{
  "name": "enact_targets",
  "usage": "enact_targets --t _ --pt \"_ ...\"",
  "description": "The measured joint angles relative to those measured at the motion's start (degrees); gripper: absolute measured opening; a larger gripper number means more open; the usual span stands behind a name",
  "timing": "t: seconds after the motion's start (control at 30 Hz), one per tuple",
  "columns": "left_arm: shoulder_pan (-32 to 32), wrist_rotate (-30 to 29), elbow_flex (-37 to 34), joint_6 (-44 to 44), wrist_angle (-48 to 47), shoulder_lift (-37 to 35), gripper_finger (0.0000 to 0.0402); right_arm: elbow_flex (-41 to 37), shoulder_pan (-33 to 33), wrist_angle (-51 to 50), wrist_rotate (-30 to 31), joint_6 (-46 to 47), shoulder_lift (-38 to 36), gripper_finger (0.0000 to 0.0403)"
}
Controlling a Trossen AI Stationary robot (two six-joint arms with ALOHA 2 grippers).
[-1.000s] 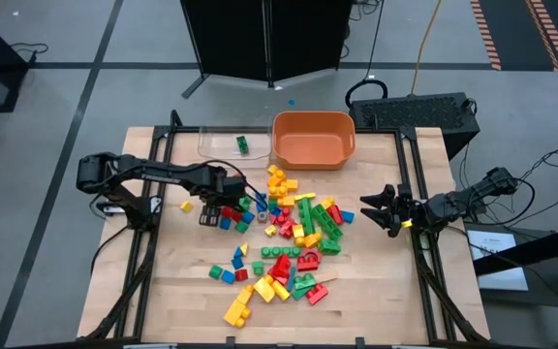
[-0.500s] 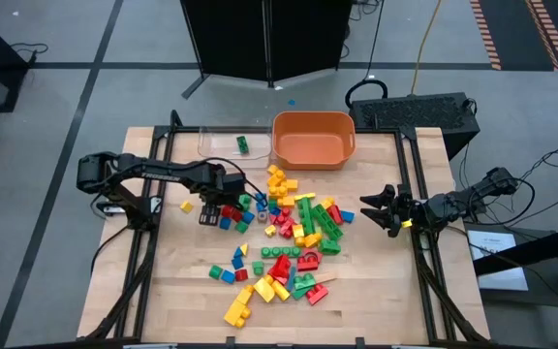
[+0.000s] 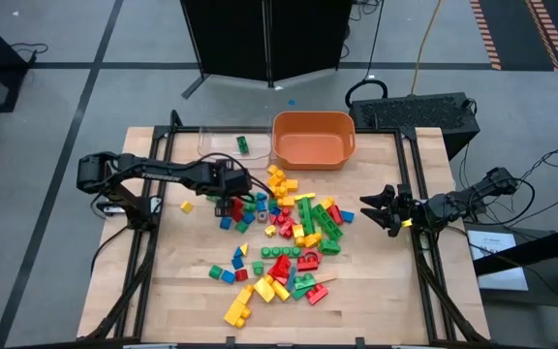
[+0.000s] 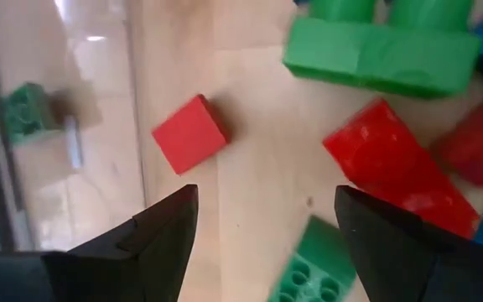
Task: Sort blocks by size
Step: Put the small green game piece into the transparent bin
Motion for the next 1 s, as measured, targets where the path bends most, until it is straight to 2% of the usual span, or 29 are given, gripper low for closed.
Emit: enact_targets --t 0.23,0.43,0.5,0.6,0.73,0.83,0.93,1.0 --pt "0.06 -1.09 0.02 -6.37 -0.02 0.00 0.0283 0.00 0.01 -0.21 0.00 -0.03 -0.01 0.0260" --pt "0.04 -1.07 0.00 -0.32 4.92 0.00 0.0283 0.00 0.01 -0.27 0.00 -0.92 -0.01 0.0260" --pt "-0.08 -0.78 0.31 -3.65 5.19 0.00 0.0283 0.00 0.00 -0.30 0.00 -0.96 0.00 0.0260" --pt "0.54 0.43 0.46 -8.14 1.09 0.00 0.0283 0.00 -0.01 -0.32 0.01 -0.92 -0.01 0.0260" --pt "2.11 8.44 0.46 -10.74 -4.98 -0.44 0.0283 0.00 0.01 -0.34 0.01 -0.92 0.00 0.0260" --pt "2.33 11.56 0.70 -8.80 -9.54 -1.93 0.0283 0.00 0.01 -0.36 0.00 -1.12 0.00 0.0260" --pt "3.11 11.85 2.41 -5.24 -15.54 -4.35 0.0283 0.00 0.00 -0.36 -0.01 -1.22 -0.01 0.0260" --pt "3.49 12.29 2.68 -1.47 -16.22 -6.82 0.0283 0.00 0.00 -0.38 0.01 -1.60 0.01 0.0260"
